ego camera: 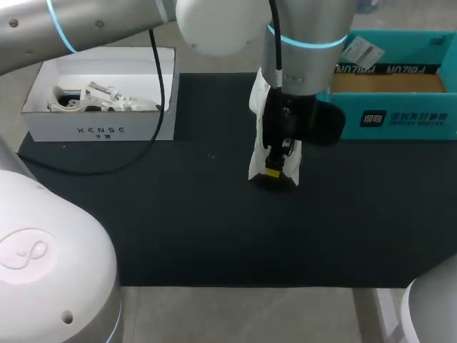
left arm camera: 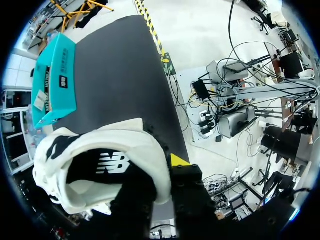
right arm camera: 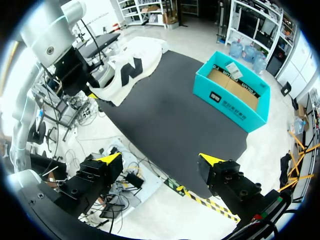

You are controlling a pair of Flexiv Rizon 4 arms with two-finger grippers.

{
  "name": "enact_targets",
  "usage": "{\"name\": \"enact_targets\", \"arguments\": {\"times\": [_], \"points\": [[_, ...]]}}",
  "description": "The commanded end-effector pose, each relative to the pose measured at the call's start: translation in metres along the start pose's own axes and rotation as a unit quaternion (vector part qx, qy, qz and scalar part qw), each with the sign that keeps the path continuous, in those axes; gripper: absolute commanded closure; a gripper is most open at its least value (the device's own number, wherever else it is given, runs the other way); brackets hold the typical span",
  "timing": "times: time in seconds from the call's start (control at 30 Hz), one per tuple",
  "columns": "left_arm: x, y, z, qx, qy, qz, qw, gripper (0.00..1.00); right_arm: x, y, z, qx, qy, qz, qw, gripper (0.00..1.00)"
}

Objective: Take the shoe out of the shoebox, open the shoe tongue, remove and reinsert the insole, then place the shoe into the shoebox

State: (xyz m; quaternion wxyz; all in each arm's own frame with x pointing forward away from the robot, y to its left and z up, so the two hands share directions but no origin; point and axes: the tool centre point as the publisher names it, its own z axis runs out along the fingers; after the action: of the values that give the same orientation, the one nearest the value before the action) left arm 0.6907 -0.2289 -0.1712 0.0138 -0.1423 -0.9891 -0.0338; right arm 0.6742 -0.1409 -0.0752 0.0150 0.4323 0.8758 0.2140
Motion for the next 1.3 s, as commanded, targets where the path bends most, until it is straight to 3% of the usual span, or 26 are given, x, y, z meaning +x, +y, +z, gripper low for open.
{"name": "enact_targets", "arguments": {"times": [0.03, 0.5, 0.57, 0.97, 1.3], "points": [[0.0, 0.001, 0.0, 0.001, -0.001, 0.0, 1.0, 1.0, -0.002, 0.003, 0.0, 0.004, 0.001, 0.0, 1.0, 0.0], [0.0, 0.001, 0.0, 0.001, -0.001, 0.0, 1.0, 1.0, -0.002, 0.003, 0.0, 0.004, 0.001, 0.0, 1.0, 0.0], [-0.008, 0.014, -0.001, -0.004, -0.003, -0.011, 1.0, 1.0, -0.002, 0.003, 0.0, 0.004, 0.001, 0.0, 1.0, 0.0], [-0.09, 0.134, 0.007, -0.011, 0.024, -0.022, 0.999, 1.0, -0.002, 0.003, 0.0, 0.004, 0.001, 0.0, 1.0, 0.0], [-0.143, 0.271, 0.017, -0.014, 0.046, -0.049, 0.998, 1.0, -0.002, 0.003, 0.0, 0.004, 0.001, 0.0, 1.0, 0.0]]}}
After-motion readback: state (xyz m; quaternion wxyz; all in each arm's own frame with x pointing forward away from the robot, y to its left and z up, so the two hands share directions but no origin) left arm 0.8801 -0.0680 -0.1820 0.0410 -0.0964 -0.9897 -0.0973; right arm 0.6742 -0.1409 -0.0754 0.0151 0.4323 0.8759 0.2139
